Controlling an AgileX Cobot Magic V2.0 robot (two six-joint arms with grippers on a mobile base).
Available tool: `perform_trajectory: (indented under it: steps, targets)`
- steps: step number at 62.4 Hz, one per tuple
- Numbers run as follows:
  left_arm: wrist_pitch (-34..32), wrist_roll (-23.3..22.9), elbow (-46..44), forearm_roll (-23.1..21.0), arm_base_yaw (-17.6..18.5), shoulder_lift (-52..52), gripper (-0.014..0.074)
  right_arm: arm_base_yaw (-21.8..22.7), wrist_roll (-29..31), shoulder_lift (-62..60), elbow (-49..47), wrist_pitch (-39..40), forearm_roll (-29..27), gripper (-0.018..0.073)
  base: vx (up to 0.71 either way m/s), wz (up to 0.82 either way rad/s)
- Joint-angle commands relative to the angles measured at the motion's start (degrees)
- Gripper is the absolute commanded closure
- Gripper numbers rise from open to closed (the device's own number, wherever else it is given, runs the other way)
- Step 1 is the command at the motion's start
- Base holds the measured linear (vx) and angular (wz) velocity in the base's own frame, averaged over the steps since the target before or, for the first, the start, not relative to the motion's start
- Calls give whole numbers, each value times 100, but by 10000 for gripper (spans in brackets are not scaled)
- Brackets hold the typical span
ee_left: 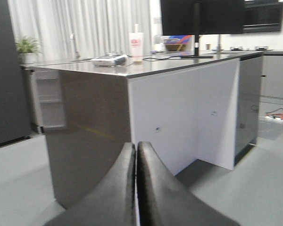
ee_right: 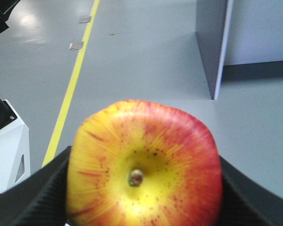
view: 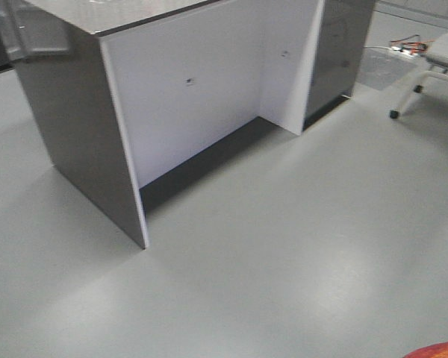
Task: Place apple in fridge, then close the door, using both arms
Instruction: 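Drive the base away from the counter toward the open fridge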
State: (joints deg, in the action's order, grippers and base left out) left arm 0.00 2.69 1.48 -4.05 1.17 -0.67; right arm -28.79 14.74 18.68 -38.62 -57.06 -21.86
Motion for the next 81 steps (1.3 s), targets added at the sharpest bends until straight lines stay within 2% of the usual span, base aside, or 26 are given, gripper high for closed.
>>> perform_trajectory:
  steps: [1,57,81]
  targets:
    - [-420,-18,121,-15,-3,-84,603,0,24,61,-153,399,-145,165,-4,41]
    - [-420,-18,121,-15,-3,-84,603,0,24,61,-153,399,-145,165,-3,48]
    - [-420,-18,121,-15,-3,-84,603,0,24,61,-153,399,-140,165,6,30]
